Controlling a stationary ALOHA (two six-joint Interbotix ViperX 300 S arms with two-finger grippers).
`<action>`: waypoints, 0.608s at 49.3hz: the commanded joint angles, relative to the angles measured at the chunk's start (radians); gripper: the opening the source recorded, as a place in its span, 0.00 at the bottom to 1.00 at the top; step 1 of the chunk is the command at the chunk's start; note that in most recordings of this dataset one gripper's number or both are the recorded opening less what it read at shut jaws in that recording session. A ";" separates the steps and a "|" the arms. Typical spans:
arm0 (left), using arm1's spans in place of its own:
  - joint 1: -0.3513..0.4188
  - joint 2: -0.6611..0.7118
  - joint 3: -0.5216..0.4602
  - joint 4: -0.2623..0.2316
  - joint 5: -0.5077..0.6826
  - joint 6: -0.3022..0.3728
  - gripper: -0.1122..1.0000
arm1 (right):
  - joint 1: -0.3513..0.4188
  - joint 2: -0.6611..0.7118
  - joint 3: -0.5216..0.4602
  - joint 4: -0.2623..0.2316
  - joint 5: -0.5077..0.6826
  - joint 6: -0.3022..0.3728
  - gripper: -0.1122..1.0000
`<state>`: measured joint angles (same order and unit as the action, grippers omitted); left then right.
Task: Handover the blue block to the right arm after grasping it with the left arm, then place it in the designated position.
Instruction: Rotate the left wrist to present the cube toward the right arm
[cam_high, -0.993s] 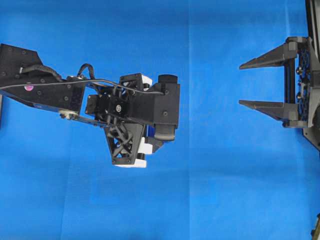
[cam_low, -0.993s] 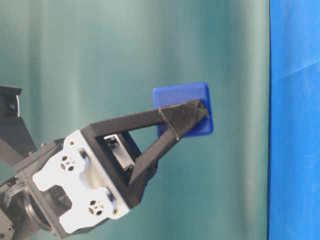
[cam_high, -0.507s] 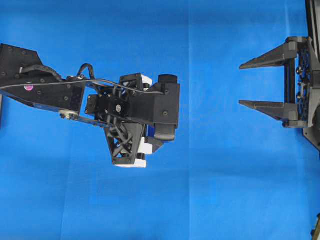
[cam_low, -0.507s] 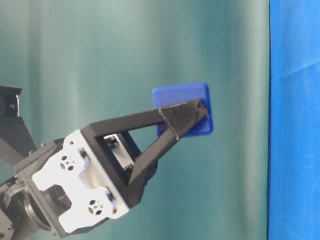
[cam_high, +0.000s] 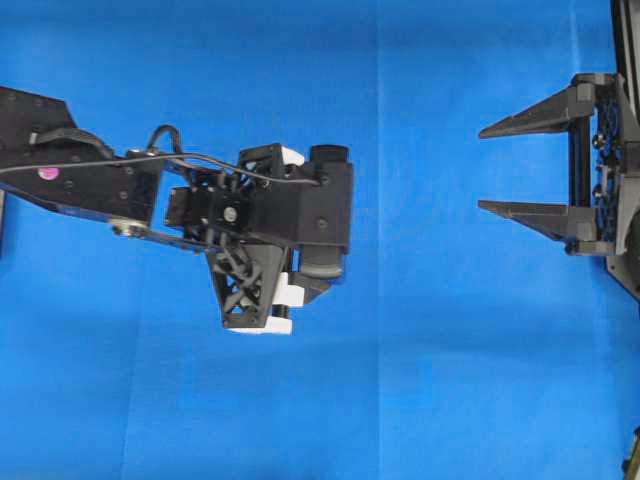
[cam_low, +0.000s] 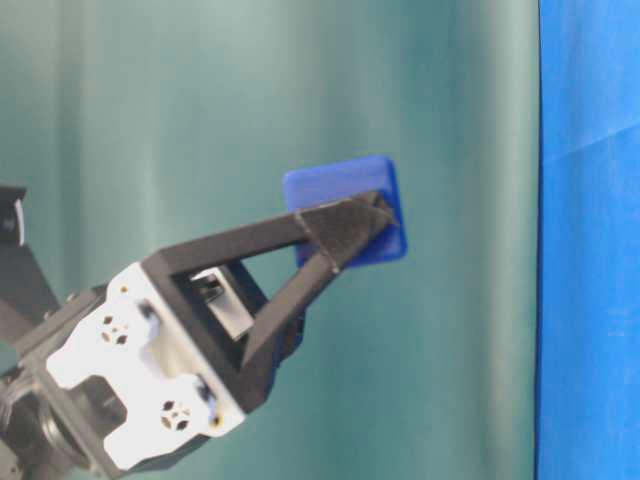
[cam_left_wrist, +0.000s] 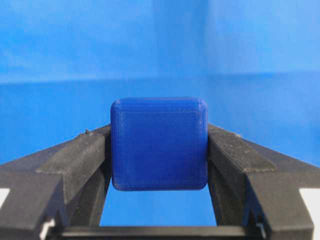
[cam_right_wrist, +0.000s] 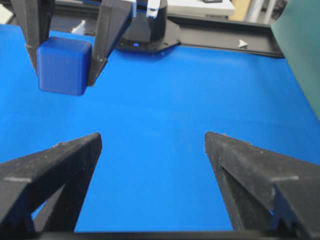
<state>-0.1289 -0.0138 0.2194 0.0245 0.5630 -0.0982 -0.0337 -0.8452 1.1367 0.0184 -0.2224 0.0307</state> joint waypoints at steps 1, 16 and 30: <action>0.000 -0.067 0.026 0.005 -0.097 0.003 0.54 | -0.002 0.005 -0.025 0.003 -0.003 0.002 0.98; 0.003 -0.198 0.225 0.006 -0.431 0.006 0.54 | -0.002 0.005 -0.028 0.003 -0.008 0.002 0.98; 0.011 -0.304 0.397 0.002 -0.695 0.049 0.54 | -0.002 0.005 -0.028 0.003 -0.008 0.002 0.98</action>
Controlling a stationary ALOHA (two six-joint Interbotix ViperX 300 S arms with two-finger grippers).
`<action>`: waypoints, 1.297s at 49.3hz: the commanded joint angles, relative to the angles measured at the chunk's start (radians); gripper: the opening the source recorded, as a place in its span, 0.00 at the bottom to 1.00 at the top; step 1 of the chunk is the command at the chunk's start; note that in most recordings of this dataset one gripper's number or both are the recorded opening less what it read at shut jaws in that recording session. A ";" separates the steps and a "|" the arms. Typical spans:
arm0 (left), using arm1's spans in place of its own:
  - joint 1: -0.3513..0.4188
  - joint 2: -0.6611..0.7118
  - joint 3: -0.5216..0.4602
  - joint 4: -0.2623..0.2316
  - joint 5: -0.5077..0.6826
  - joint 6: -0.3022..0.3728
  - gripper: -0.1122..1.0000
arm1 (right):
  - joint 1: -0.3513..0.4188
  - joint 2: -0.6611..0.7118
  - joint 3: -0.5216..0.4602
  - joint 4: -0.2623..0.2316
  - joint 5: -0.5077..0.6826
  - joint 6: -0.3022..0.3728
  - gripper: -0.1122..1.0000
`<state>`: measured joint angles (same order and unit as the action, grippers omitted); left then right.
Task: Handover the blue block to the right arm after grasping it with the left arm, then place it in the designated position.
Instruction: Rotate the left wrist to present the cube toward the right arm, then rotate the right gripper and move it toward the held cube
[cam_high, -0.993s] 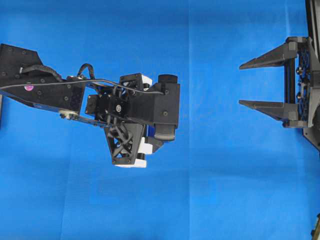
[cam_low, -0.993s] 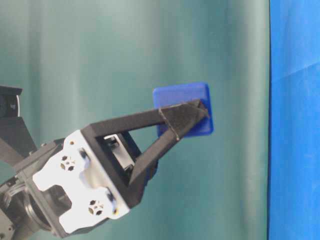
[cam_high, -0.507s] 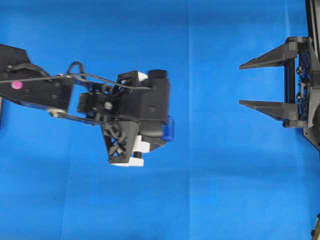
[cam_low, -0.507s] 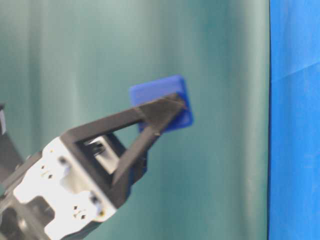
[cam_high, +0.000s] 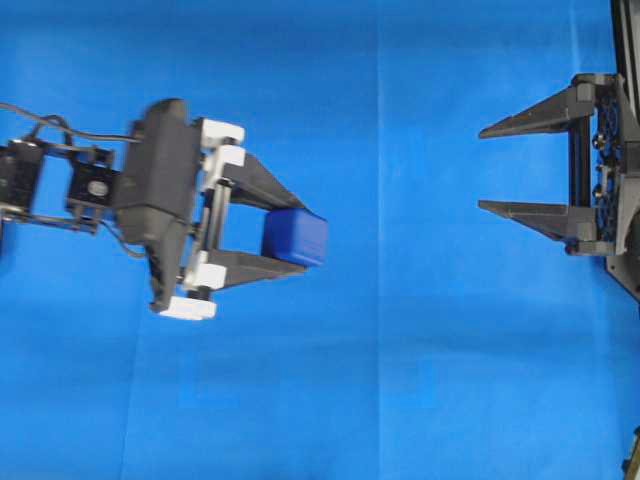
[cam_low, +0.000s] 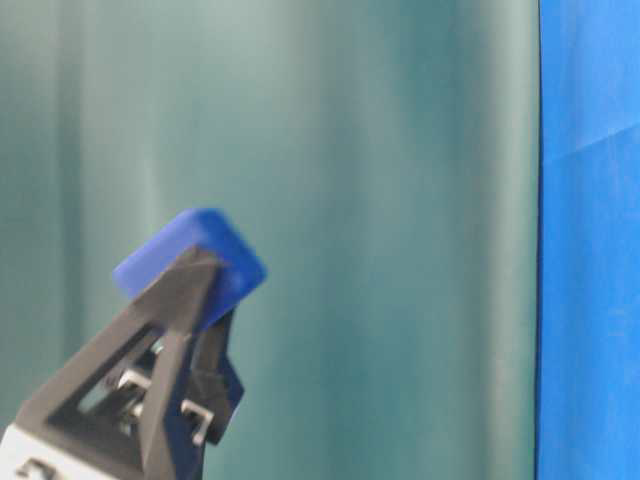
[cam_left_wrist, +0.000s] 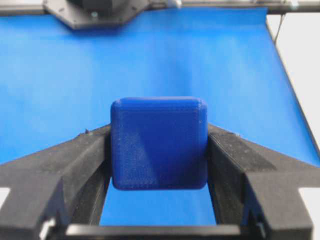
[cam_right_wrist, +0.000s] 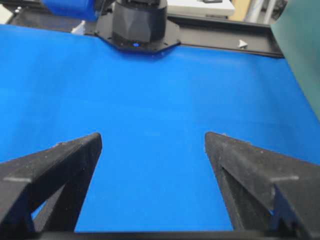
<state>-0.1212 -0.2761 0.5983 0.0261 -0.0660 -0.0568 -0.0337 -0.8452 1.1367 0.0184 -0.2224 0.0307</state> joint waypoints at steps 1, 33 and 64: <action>0.003 -0.044 0.028 0.000 -0.081 0.009 0.54 | -0.002 0.005 -0.029 0.003 -0.008 0.002 0.98; 0.009 -0.066 0.078 -0.005 -0.149 0.014 0.54 | -0.002 0.005 -0.028 0.002 -0.009 0.002 0.98; 0.011 -0.067 0.081 -0.006 -0.152 0.014 0.54 | 0.031 -0.005 -0.064 -0.101 0.043 -0.014 0.98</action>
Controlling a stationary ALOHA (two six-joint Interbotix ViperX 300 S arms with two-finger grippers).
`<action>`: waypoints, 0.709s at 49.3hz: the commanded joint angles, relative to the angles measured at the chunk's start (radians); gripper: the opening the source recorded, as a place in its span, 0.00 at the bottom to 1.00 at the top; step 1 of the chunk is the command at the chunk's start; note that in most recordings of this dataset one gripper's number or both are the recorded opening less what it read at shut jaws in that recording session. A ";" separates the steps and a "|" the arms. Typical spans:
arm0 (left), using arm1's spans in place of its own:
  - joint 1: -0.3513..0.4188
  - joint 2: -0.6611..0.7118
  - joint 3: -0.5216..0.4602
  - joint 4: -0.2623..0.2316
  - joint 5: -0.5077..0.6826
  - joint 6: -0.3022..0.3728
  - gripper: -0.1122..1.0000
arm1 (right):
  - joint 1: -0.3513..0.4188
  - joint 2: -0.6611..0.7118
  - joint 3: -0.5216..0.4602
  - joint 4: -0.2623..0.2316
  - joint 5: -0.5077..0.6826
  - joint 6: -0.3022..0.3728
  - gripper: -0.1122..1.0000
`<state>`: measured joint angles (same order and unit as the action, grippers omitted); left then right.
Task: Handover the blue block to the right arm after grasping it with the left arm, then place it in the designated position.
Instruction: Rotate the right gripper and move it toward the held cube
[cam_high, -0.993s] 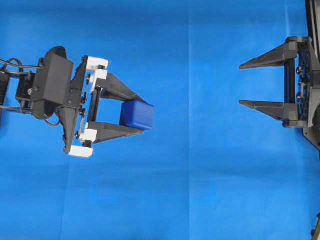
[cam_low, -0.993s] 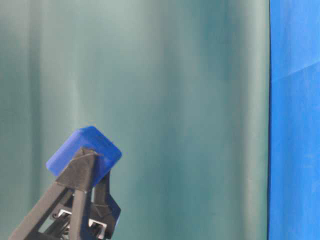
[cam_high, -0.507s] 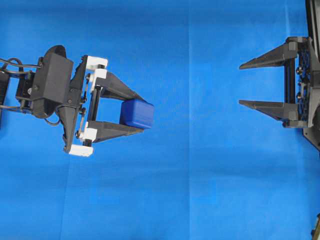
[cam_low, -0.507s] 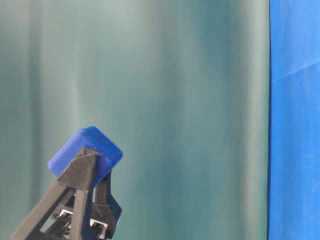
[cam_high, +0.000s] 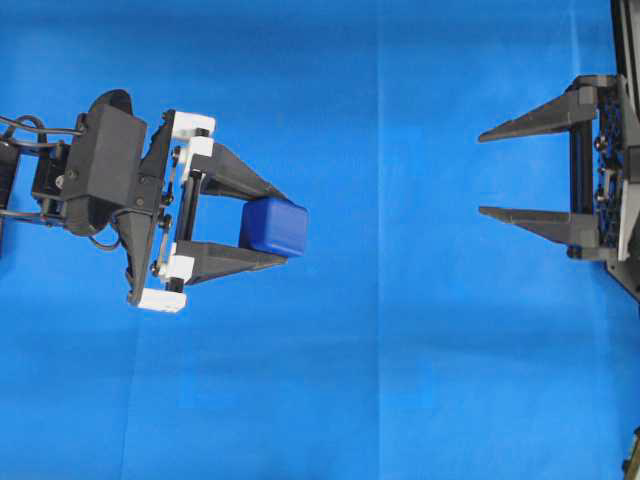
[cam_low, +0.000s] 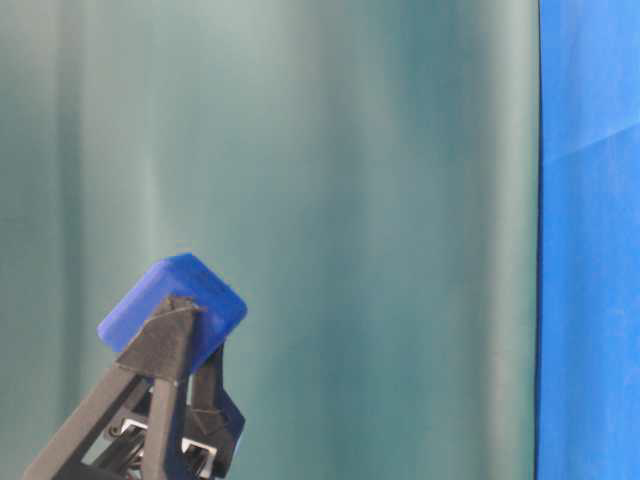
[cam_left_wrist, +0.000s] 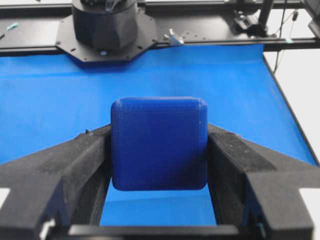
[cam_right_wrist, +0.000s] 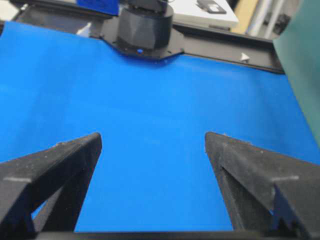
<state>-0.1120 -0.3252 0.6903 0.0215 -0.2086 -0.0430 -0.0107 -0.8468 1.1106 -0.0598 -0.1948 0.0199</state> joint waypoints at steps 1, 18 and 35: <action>0.002 -0.018 -0.011 -0.002 -0.009 0.000 0.54 | 0.011 -0.006 -0.041 -0.032 0.026 -0.005 0.98; 0.002 -0.018 -0.011 -0.002 -0.011 -0.002 0.54 | 0.084 -0.032 -0.100 -0.342 0.138 -0.120 0.96; 0.005 -0.018 -0.011 -0.002 -0.014 -0.003 0.54 | 0.101 -0.029 -0.115 -0.669 0.133 -0.235 0.96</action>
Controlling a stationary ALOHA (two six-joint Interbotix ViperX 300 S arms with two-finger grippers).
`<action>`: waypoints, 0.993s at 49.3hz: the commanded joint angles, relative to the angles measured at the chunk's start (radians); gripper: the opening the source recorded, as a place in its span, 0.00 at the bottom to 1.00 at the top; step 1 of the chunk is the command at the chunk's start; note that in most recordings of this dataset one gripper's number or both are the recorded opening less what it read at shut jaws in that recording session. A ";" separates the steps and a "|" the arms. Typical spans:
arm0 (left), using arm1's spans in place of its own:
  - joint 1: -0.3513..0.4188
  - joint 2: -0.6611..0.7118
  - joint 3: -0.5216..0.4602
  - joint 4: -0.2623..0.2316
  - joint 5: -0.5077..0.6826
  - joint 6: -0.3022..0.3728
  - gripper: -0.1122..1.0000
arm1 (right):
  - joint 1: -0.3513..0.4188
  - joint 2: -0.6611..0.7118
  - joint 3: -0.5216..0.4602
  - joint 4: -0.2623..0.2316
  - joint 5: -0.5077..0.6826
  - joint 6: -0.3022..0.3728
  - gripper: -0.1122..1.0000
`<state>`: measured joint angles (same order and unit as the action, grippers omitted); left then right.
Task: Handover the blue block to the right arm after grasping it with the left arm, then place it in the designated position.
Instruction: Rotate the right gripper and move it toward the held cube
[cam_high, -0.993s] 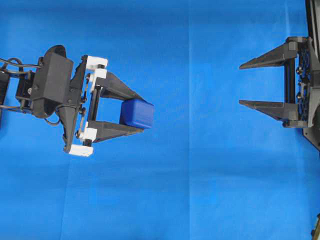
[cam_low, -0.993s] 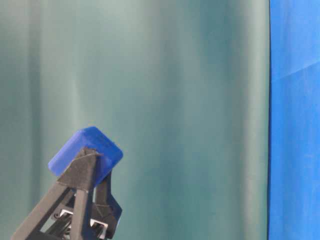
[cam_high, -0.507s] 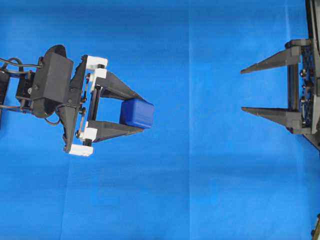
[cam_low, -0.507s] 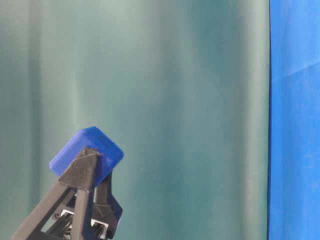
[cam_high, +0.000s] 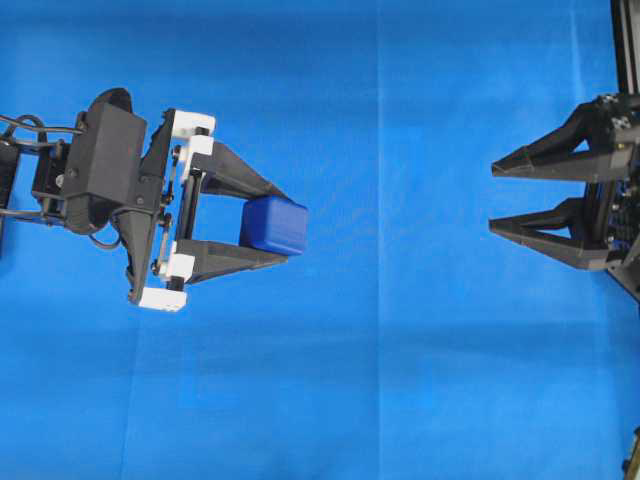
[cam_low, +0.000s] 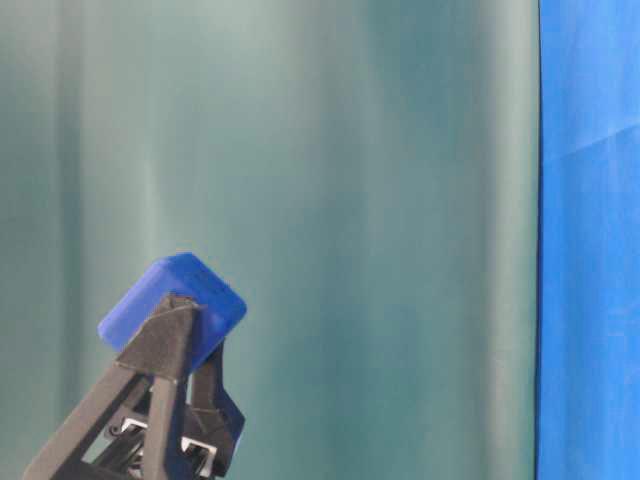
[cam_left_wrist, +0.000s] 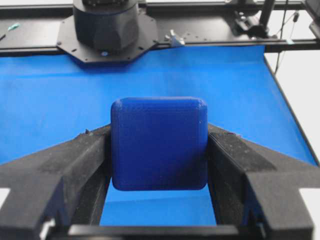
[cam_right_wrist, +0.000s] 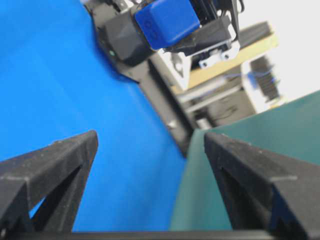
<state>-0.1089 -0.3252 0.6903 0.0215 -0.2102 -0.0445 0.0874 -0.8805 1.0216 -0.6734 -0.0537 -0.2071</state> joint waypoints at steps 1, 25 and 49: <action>0.003 -0.018 -0.012 -0.002 -0.012 -0.002 0.54 | 0.003 0.006 -0.026 -0.074 -0.008 -0.012 0.96; 0.017 -0.018 -0.012 -0.002 -0.012 -0.006 0.54 | 0.005 0.032 -0.026 -0.416 -0.008 -0.040 0.96; 0.017 -0.020 -0.011 -0.002 -0.012 -0.008 0.54 | 0.005 0.034 -0.028 -0.439 -0.008 -0.040 0.96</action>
<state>-0.0936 -0.3252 0.6903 0.0215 -0.2102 -0.0506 0.0905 -0.8514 1.0216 -1.1106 -0.0552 -0.2500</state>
